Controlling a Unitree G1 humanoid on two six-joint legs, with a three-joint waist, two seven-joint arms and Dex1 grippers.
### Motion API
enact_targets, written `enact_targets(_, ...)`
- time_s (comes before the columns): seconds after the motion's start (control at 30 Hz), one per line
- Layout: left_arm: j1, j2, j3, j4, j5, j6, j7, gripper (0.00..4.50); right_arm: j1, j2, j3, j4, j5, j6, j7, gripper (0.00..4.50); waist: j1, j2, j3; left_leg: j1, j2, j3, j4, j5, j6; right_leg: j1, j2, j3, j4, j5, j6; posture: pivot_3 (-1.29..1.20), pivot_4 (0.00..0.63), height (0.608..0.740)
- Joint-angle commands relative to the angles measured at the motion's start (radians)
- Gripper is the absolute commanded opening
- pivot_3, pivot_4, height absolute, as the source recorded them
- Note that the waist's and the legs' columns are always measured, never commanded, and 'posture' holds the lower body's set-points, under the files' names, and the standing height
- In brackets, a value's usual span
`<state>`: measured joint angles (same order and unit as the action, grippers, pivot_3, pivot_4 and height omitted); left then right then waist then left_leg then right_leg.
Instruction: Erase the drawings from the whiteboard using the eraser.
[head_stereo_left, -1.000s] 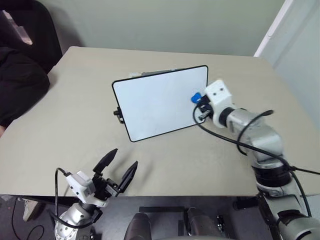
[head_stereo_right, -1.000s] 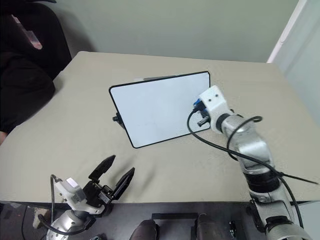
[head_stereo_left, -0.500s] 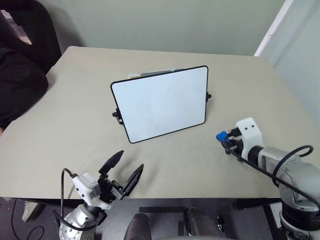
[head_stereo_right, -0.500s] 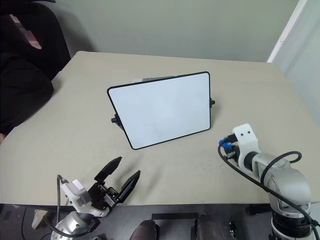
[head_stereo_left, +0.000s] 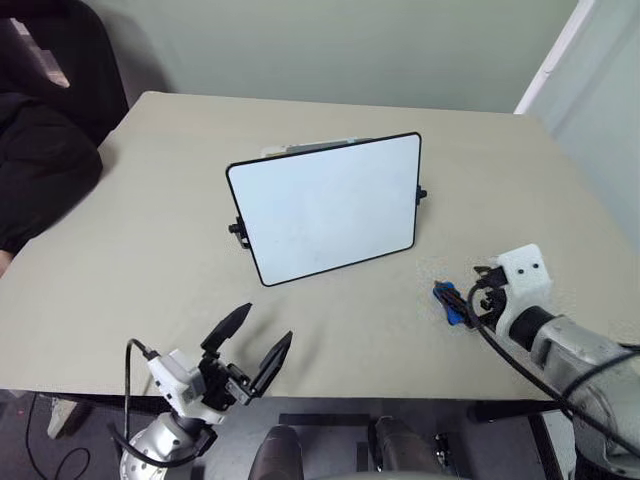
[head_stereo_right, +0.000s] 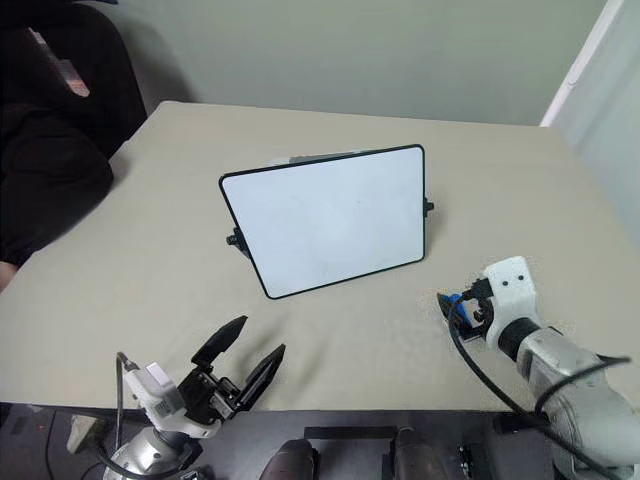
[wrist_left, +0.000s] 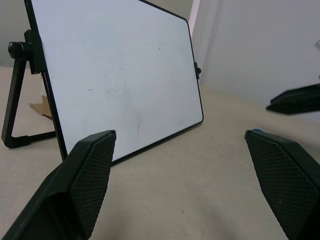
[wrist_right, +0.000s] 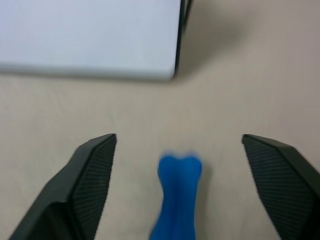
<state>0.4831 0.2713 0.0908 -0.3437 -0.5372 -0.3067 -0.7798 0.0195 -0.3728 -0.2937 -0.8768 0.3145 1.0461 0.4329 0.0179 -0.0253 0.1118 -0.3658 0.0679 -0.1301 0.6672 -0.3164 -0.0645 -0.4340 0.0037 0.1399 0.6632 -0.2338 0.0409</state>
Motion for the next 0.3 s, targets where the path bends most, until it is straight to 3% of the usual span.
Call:
enact_targets(0.03, 0.008, -0.002, -0.013, -0.040, 0.006, -0.018, -0.005, 4.50, 0.052, 0.046, -0.064, -0.080, 0.093, -0.144, 0.050, 4.16, 0.000, 0.000, 0.000, 0.000, 0.000, 0.000, 0.000, 0.000, 0.000, 0.000, 0.000, 0.000, 0.000, 0.000, 0.000, 0.00, 0.150, 0.740)
enact_targets(0.3, 0.004, 0.001, -0.020, -0.029, 0.008, -0.024, -0.008, 4.50, 0.145, 0.040, -0.014, -0.054, 0.151, -0.284, 0.069, 4.16, -0.002, 0.000, 0.000, 0.000, 0.000, 0.000, 0.000, 0.000, 0.000, 0.004, 0.001, 0.000, 0.000, -0.001, -0.004, 0.00, 0.150, 0.740)
